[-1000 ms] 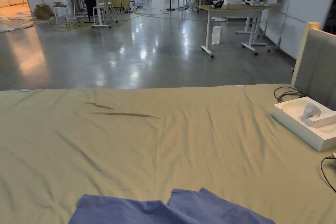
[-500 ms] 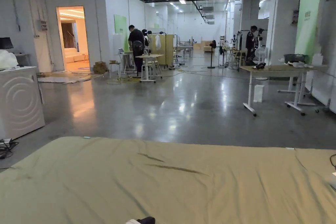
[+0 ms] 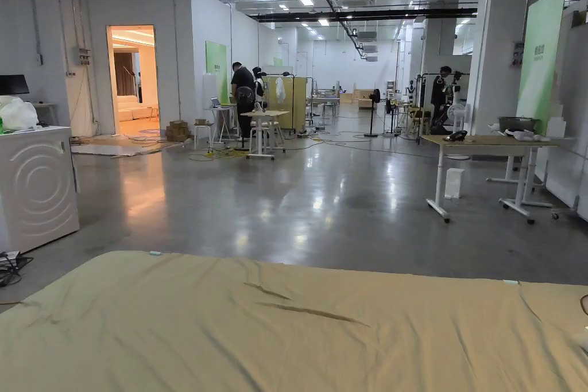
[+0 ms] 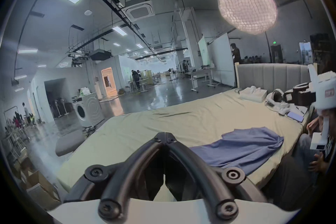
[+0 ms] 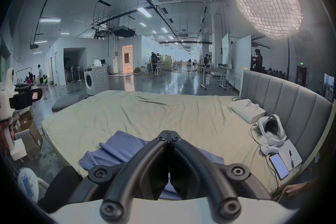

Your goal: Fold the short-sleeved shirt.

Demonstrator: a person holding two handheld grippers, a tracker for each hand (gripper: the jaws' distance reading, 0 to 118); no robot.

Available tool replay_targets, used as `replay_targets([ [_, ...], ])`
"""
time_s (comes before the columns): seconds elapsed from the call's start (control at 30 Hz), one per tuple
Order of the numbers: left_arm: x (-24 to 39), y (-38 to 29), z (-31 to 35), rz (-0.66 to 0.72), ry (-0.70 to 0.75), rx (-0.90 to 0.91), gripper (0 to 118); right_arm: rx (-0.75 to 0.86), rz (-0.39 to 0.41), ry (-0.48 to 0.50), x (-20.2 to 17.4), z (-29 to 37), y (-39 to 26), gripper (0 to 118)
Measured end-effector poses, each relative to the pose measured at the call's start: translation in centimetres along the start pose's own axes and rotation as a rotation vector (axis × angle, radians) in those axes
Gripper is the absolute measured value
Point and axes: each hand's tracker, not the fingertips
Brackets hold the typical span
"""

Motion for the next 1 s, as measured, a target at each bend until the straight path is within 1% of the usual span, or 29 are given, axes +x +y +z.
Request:
replay_targets([
  [0.03, -0.1, -0.3, 0.5, 0.008, -0.010, -0.016, 1, 0.000, -0.013, 0.000, 0.0, 0.4, -0.3, 0],
  [0.07, -0.1, -0.3, 0.5, 0.047, -0.044, -0.053, 1, -0.002, -0.021, 0.001, 0.0, 0.6, -0.4, 0],
  [0.17, -0.2, -0.9, 0.7, 0.111, -0.062, -0.056, 1, -0.012, -0.023, -0.012, -0.1, 0.9, -0.6, 0],
  [0.33, -0.2, -0.5, 0.5, 0.129, -0.078, -0.054, 1, -0.004, -0.014, -0.023, -0.1, 1.3, -0.3, 0],
  [0.43, -0.3, -0.2, -0.1, 0.130, -0.083, -0.048, 1, 0.003, -0.041, -0.017, 0.1, 1.4, -0.3, 0],
  [0.53, -0.5, -0.3, -1.1, 0.173, -0.109, -0.064, 1, -0.003, -0.068, -0.016, 0.6, 1.4, -0.7, 0],
  [0.67, -0.4, -0.5, -3.4, 0.208, -0.192, -0.103, 1, -0.034, -0.078, -0.027, 1.4, 1.0, -1.7, 0],
  [0.77, -0.2, -0.8, -6.7, 0.231, -0.215, -0.144, 1, -0.070, -0.084, -0.037, 2.1, 0.2, -2.5, 0],
  [0.87, 0.5, -1.4, -11.7, 0.196, -0.221, -0.188, 2, -0.100, -0.102, -0.052, 2.7, -0.8, -2.9, 0],
  [0.9, 0.7, -1.9, -14.1, 0.183, -0.223, -0.217, 3, -0.107, -0.108, -0.058, 2.9, -1.2, -3.0, 0],
  [0.93, 0.8, -2.5, -16.6, 0.199, -0.234, -0.266, 7, -0.114, -0.114, -0.067, 3.2, -1.6, -3.2, 0],
  [0.97, 0.9, -3.1, -18.7, 0.218, -0.244, -0.291, 19, -0.124, -0.119, -0.074, 3.5, -1.9, -3.4, 0],
  [1.0, 0.9, -4.1, -21.6, 0.273, -0.282, -0.337, 34, -0.147, -0.124, -0.083, 3.7, -2.4, -3.4, 0],
])
